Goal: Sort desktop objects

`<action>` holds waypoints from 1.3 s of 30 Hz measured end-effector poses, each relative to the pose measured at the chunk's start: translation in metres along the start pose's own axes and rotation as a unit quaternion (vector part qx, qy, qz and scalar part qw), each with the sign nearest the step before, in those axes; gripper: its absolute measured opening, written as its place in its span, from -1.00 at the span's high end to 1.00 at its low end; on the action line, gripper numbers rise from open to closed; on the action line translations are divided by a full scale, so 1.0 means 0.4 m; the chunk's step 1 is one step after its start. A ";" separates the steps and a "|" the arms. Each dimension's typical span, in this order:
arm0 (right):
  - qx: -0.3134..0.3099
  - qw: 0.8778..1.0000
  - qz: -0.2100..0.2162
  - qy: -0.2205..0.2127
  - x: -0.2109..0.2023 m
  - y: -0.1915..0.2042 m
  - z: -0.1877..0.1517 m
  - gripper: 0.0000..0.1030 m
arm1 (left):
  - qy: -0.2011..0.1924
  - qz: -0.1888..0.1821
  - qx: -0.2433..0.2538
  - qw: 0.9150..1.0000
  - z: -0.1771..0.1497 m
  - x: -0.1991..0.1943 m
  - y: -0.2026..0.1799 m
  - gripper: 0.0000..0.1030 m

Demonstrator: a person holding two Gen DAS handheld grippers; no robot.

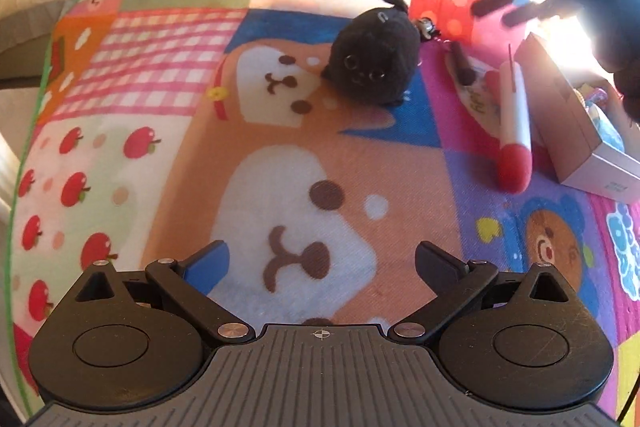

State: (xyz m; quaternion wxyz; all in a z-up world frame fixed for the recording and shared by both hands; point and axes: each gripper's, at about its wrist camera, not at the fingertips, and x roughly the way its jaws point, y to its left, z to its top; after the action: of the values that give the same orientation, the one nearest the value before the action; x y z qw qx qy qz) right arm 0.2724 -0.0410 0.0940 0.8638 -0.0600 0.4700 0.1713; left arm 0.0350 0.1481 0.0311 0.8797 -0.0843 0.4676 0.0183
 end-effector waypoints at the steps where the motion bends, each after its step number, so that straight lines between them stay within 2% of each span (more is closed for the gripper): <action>1: -0.007 1.000 -0.006 -0.025 -0.029 -0.001 0.000 0.24 | -0.001 0.000 -0.001 1.000 0.000 0.001 -0.004 -0.97; 3: -0.025 0.998 -0.037 -0.045 -0.041 -0.007 0.007 0.24 | -0.001 -0.002 -0.003 1.000 0.001 0.003 -0.014 -0.97; 6: -0.020 0.998 -0.066 -0.012 0.023 -0.016 0.017 0.24 | 0.001 -0.008 -0.005 1.000 0.000 0.005 -0.031 -0.97; 8: 0.006 0.999 -0.053 0.011 0.073 -0.011 0.015 0.24 | 0.003 -0.014 -0.001 1.000 -0.002 0.003 -0.044 -0.97; 12: 0.076 0.997 -0.003 0.001 0.123 0.014 0.003 0.24 | 0.008 -0.018 0.017 1.000 -0.009 0.007 -0.066 -0.97; 15: 0.074 0.997 0.007 0.024 0.167 0.052 -0.005 0.26 | 0.010 -0.015 0.021 1.000 -0.009 0.007 -0.072 -0.97; 16: 0.062 0.998 -0.008 0.024 0.172 0.067 -0.011 0.36 | 0.009 -0.014 0.020 1.000 -0.009 0.005 -0.072 -0.97; 18: 0.038 0.999 -0.016 0.024 0.157 0.085 -0.025 0.51 | 0.006 -0.011 0.020 1.000 -0.006 0.003 -0.071 -0.97; 19: 0.040 0.999 -0.007 0.031 0.139 0.083 -0.038 0.61 | 0.005 -0.010 0.021 1.000 -0.006 0.003 -0.070 -0.97; 20: 0.043 0.998 0.008 0.035 0.114 0.078 -0.057 0.64 | 0.005 -0.007 0.021 1.000 -0.004 0.005 -0.069 -0.97; 27: 0.012 0.994 0.070 0.077 -0.119 0.040 -0.286 0.64 | 0.005 0.033 0.005 0.999 0.010 0.016 -0.068 -0.97; 30: 0.006 0.992 0.085 0.094 -0.200 0.017 -0.381 0.63 | 0.005 0.034 0.015 0.999 0.016 0.021 -0.098 -0.97; 33: -0.023 0.994 0.052 0.092 -0.251 0.000 -0.473 0.63 | 0.000 0.019 0.030 0.999 0.027 0.025 -0.151 -0.97; 37: -0.060 0.995 -0.034 0.078 -0.279 -0.043 -0.568 0.63 | -0.014 -0.020 0.066 0.998 0.052 0.041 -0.262 -0.97; 39: -0.054 0.995 -0.060 0.066 -0.302 -0.074 -0.599 0.54 | -0.026 -0.044 0.089 0.995 0.067 0.055 -0.330 -0.97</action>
State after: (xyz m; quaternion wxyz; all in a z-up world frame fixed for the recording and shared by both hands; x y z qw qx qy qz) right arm 0.0328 -0.1610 0.0608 0.8351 -0.1462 0.5114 0.1400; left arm 0.0840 0.0216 0.0448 0.8958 -0.0255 0.4398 -0.0598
